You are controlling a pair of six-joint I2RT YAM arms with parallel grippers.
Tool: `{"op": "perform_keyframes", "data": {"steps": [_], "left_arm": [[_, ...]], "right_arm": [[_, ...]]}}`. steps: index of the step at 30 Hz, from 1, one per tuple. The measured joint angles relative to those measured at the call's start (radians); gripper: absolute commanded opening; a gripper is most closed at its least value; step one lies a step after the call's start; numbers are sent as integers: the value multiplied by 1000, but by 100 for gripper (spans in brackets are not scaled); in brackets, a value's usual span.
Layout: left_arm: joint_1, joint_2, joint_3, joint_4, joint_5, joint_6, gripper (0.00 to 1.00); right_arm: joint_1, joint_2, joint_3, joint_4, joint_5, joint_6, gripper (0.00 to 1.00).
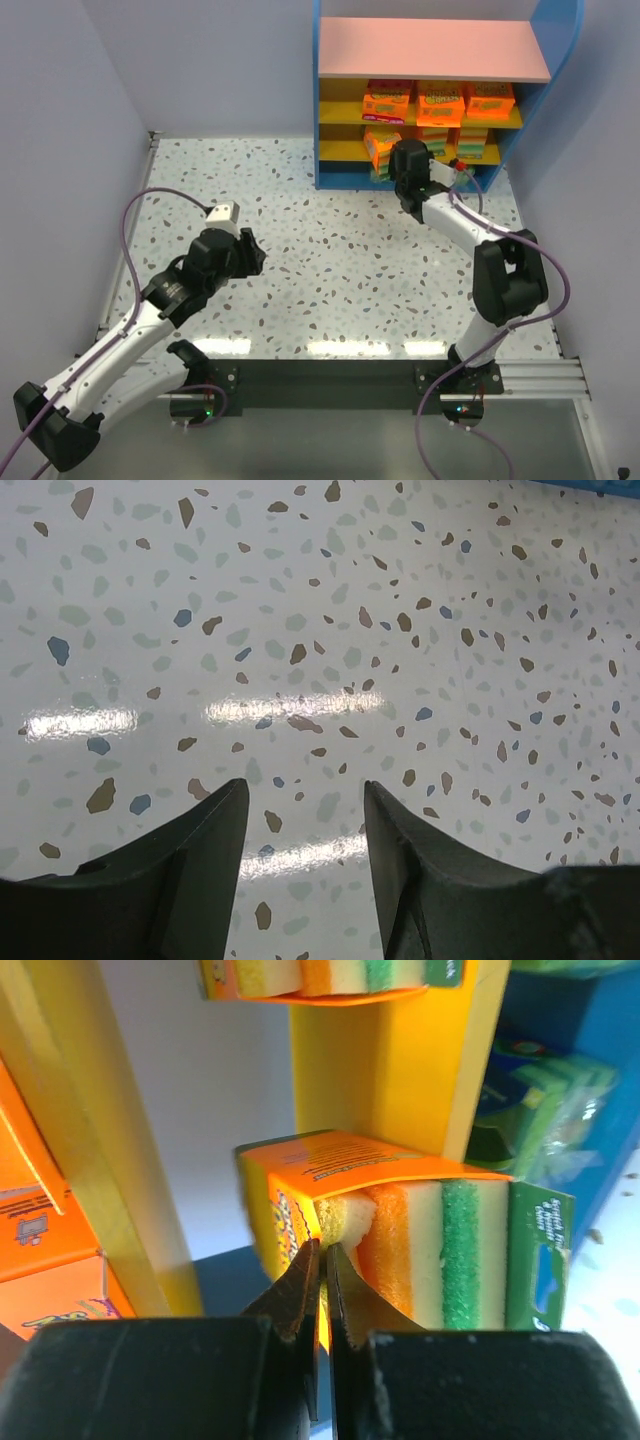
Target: Place and organize the cleaning sponges onto the shelf
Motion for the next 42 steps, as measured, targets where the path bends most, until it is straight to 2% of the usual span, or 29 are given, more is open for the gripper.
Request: {"op": "perform_keyframes", "data": {"steps": [8,23,24,29,35,42], "left_arm": [[0,-16,17,-34,-2,0,54],[0,-6,48,-67,-8,0,54],[0,-5,50,-66,-9,0,54],[0,-5,53,-67,-14,0,54],[0,-5,53,-67,-13,0,53],[0,-10,53,-66,-13,-3,54]], "right_arm": [[13,66,49,43,72,79,0],[13,194,162,96,139,131,0],[13,206,163,122,138,132,8],[13,241,142,259,130,112,35],[13,235,29,492,111,33,48],[8,170,-137,683,52,-61,56]]}}
